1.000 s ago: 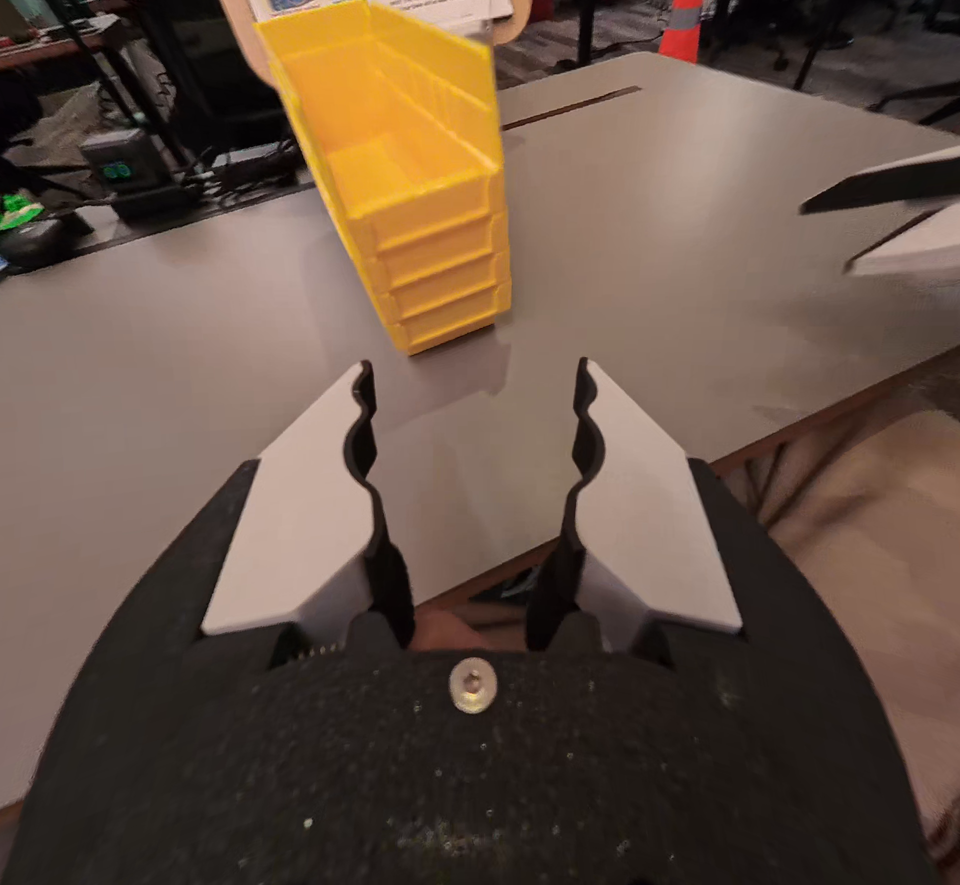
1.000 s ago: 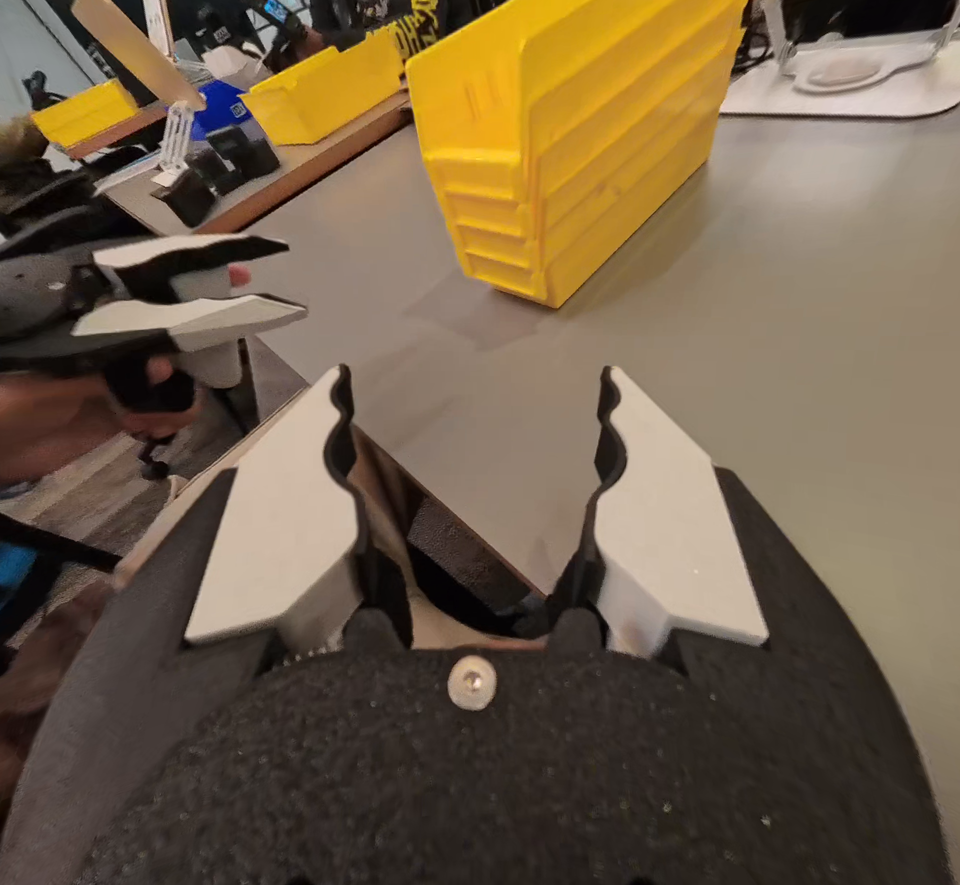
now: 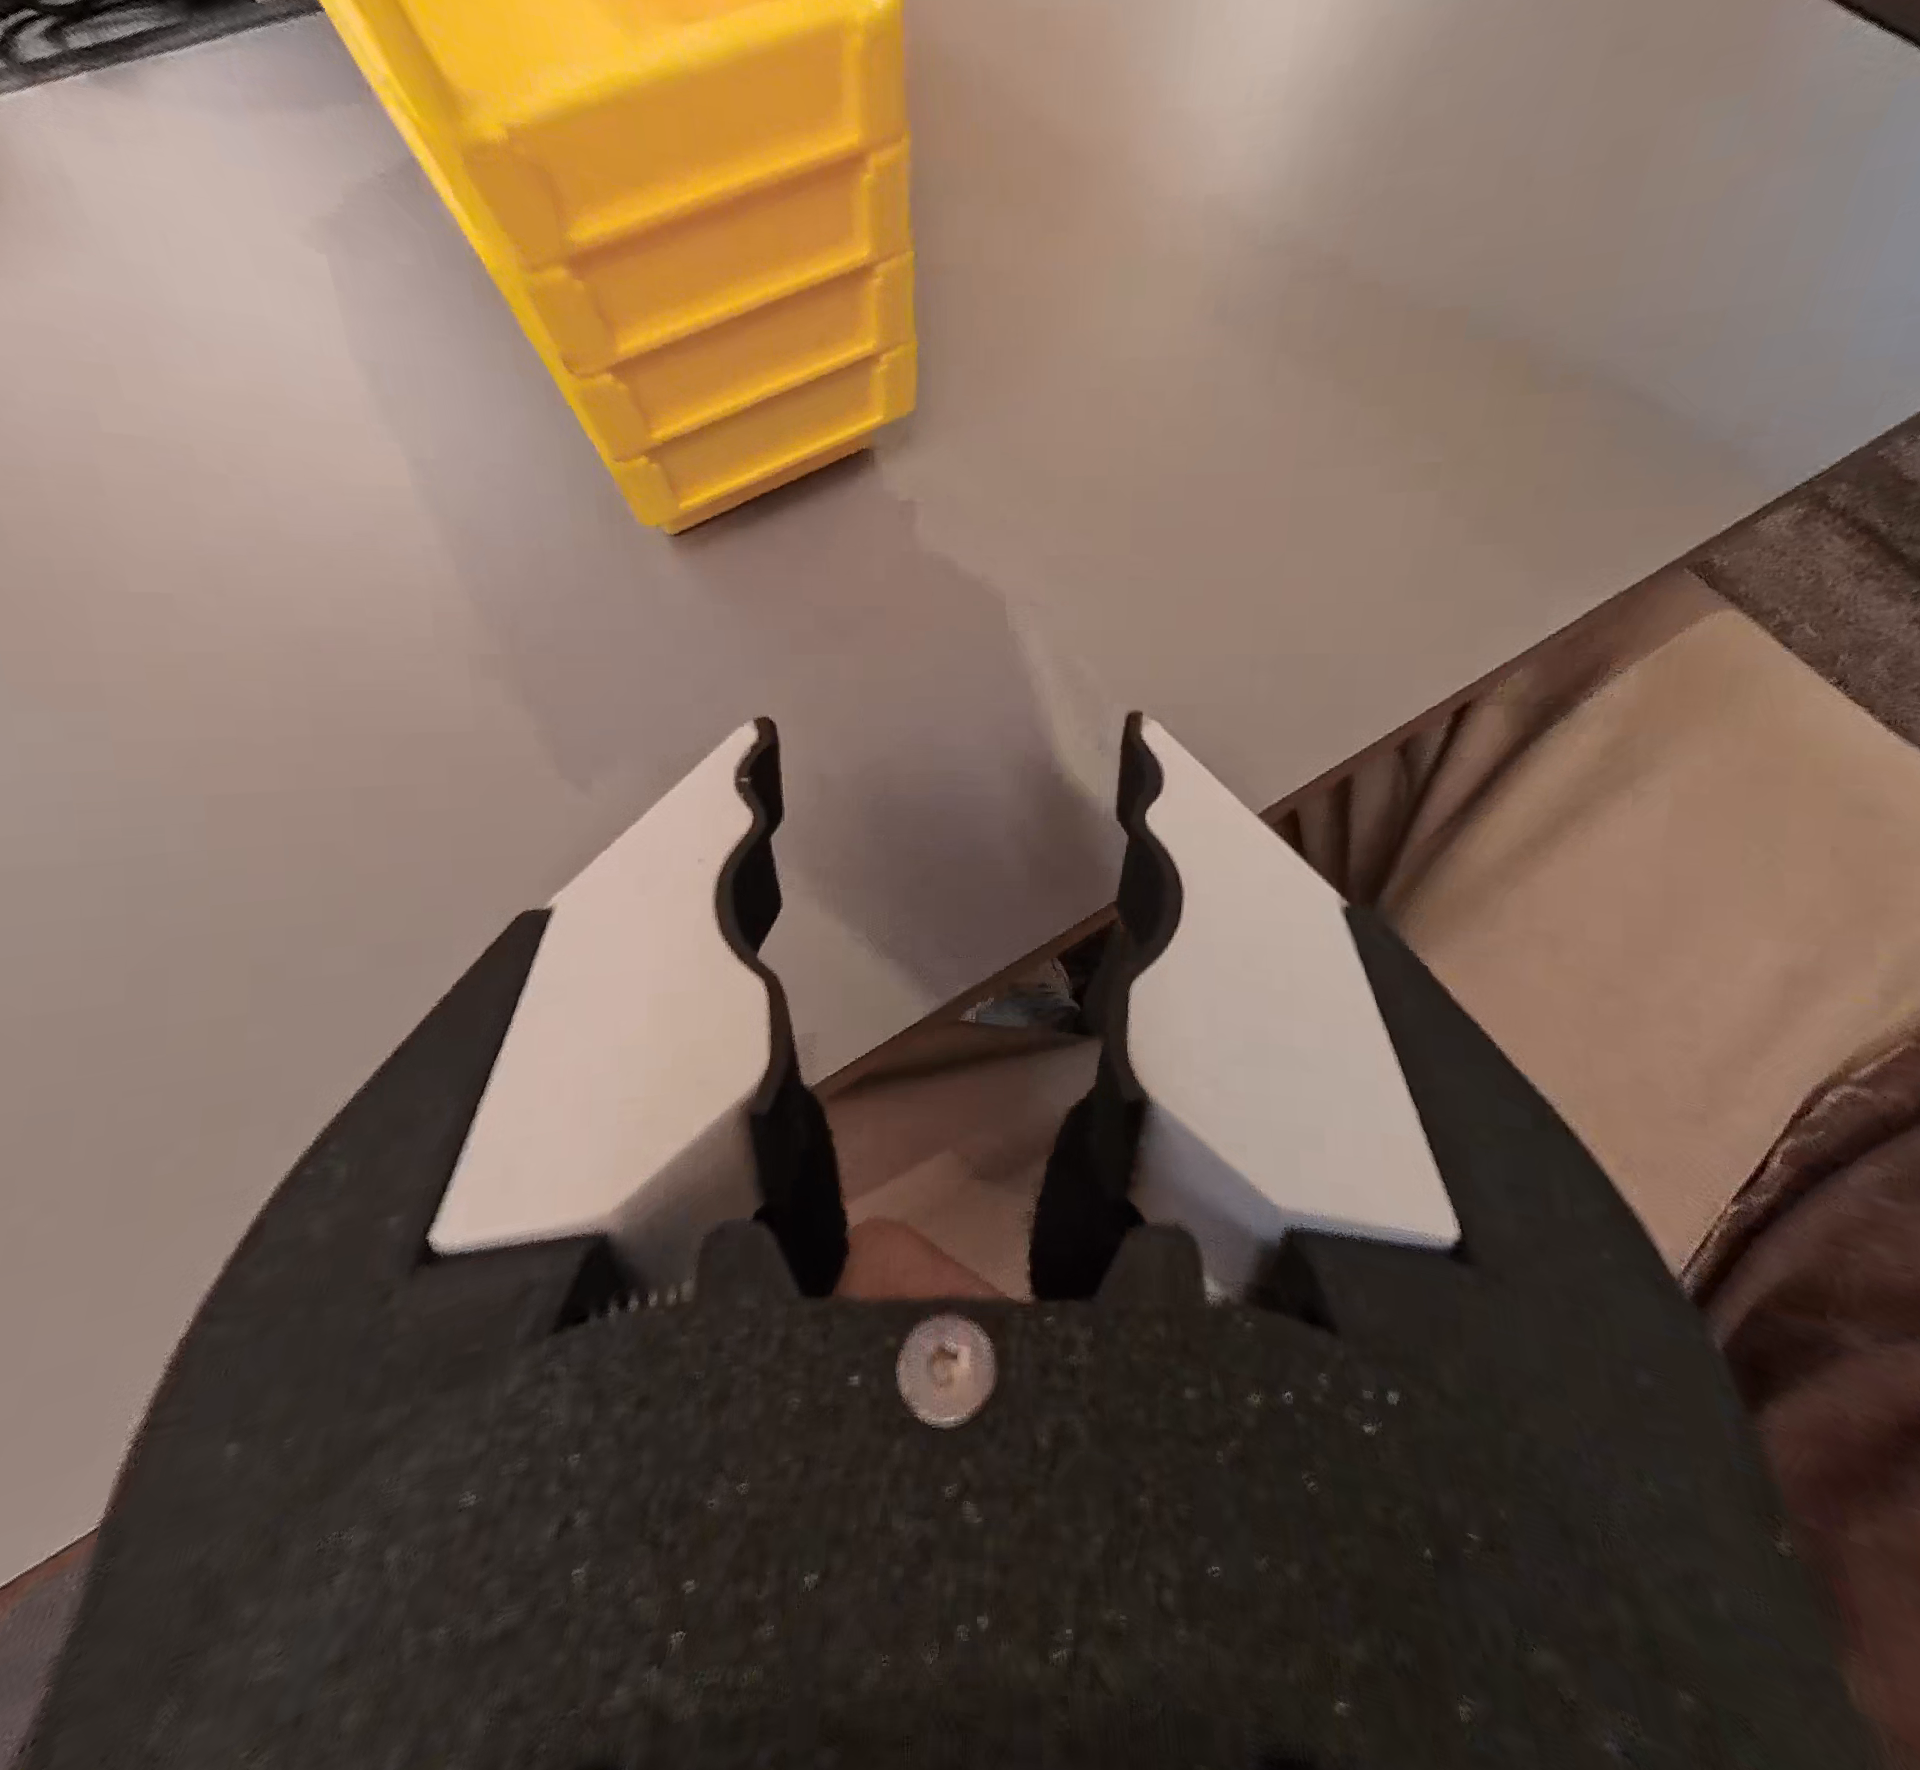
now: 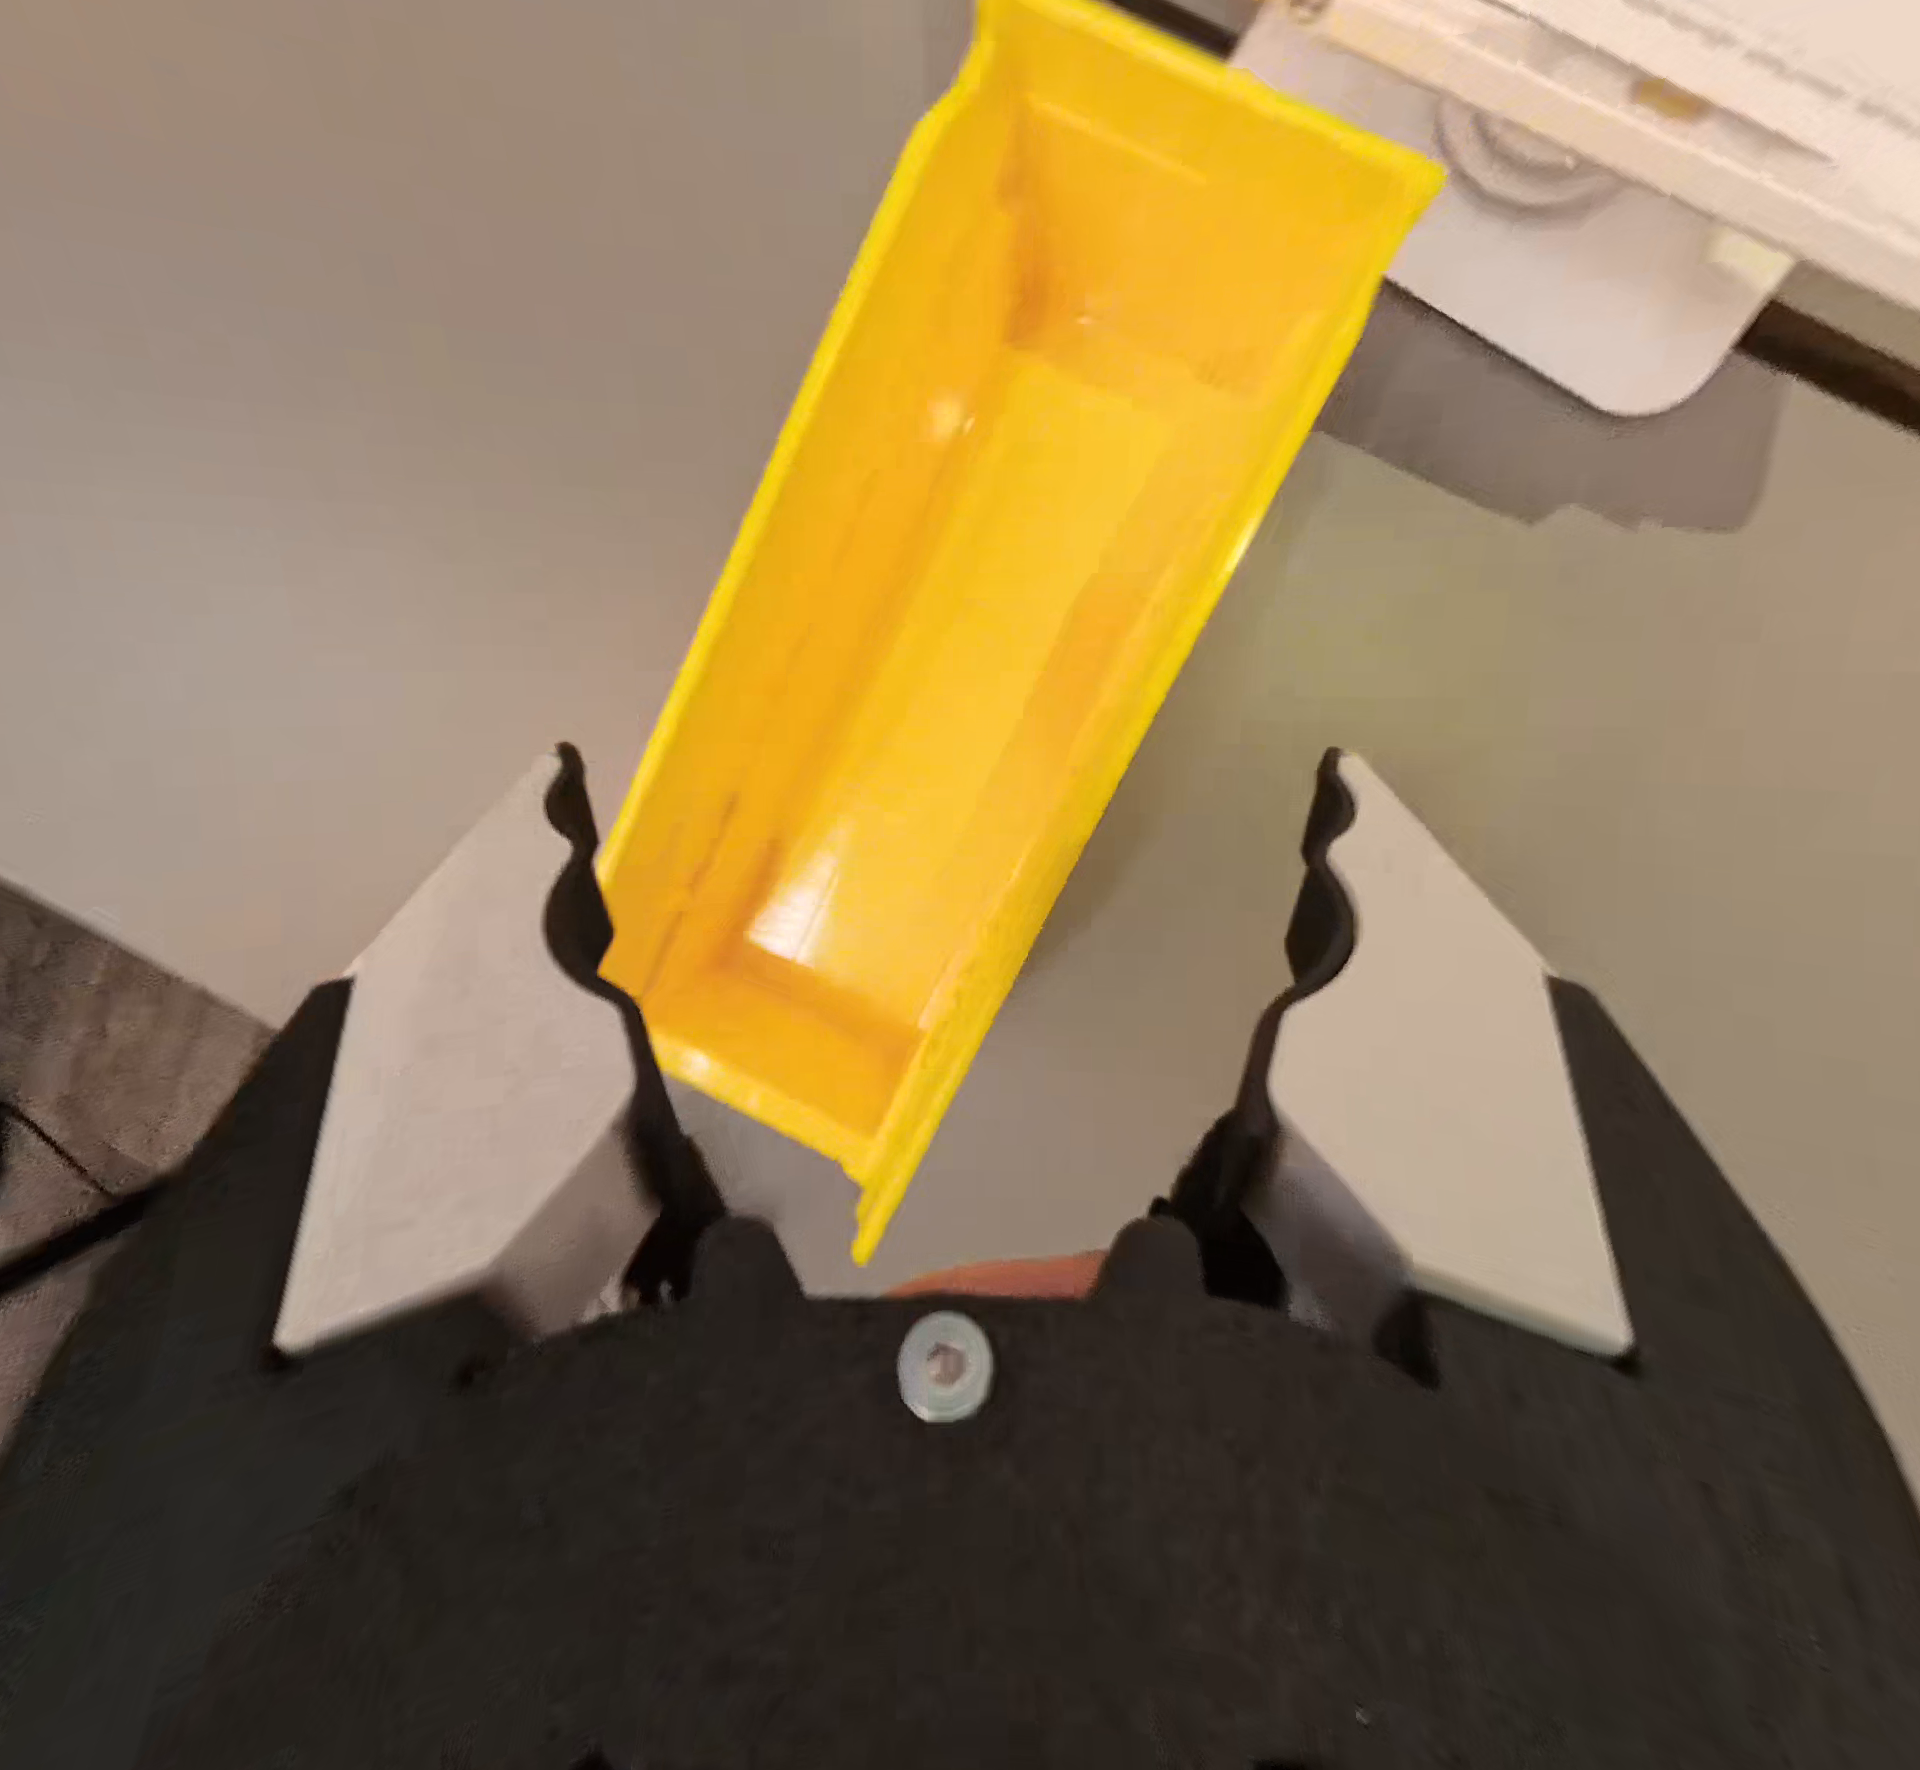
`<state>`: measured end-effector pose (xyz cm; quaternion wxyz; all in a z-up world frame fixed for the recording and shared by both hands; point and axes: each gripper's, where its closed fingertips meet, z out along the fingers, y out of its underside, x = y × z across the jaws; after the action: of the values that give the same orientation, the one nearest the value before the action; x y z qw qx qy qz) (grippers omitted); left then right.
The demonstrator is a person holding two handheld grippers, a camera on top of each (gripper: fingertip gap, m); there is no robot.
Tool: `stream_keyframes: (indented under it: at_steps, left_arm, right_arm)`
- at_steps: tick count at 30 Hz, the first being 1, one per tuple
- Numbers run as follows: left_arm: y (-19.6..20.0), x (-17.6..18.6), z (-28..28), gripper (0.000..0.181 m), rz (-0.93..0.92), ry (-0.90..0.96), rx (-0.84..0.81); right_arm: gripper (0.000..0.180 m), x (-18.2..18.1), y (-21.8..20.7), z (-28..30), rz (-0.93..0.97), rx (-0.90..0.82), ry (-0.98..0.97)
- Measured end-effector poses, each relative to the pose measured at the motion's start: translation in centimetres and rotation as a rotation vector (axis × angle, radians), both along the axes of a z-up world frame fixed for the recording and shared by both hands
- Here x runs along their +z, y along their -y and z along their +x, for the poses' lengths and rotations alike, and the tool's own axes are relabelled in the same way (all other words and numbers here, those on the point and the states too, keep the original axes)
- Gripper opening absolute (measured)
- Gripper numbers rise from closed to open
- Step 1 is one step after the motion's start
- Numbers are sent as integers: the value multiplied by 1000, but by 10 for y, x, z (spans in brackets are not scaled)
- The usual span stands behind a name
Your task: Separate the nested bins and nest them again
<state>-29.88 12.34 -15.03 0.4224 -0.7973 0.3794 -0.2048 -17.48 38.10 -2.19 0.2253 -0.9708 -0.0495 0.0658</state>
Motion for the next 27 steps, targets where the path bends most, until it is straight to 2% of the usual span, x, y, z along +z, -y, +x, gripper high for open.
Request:
stream_keyframes:
  at_steps: [2, 5, 9, 10, 12, 17, 21, 23, 27]
  left_arm:
    - [2, -3, 1, 63, -1, -17, -9]
    - [-1, 0, -8, 61, 17, -17, 30]
    - [-3, 3, -17, 60, -34, 41, 56]
    - [-3, 2, -19, 60, -50, 46, 61]
    - [-6, 1, -22, 59, -69, 55, 72]
    - [-5, -2, -19, 58, -83, 44, 68]
    - [-3, -3, -17, 57, -49, 9, 62]
    - [-3, -5, -17, 57, -41, -9, 61]
    - [-3, -7, -17, 56, -44, -12, 59]
  right_arm:
    - [134, -8, -20, 2, -63, -95, -20]
    - [142, -36, -20, 0, -208, -165, 2]
    - [145, -58, -24, 6, -228, -244, 63]
    - [143, -62, -25, 3, -227, -256, 45]
    - [121, -64, -26, -11, -244, -268, -52]
    - [106, -61, -22, -11, -267, -299, -61]
    - [100, -60, -19, -8, -291, -307, -65]
    - [102, -60, -17, -8, -306, -304, -69]
    - [119, -63, -13, -6, -329, -288, -53]
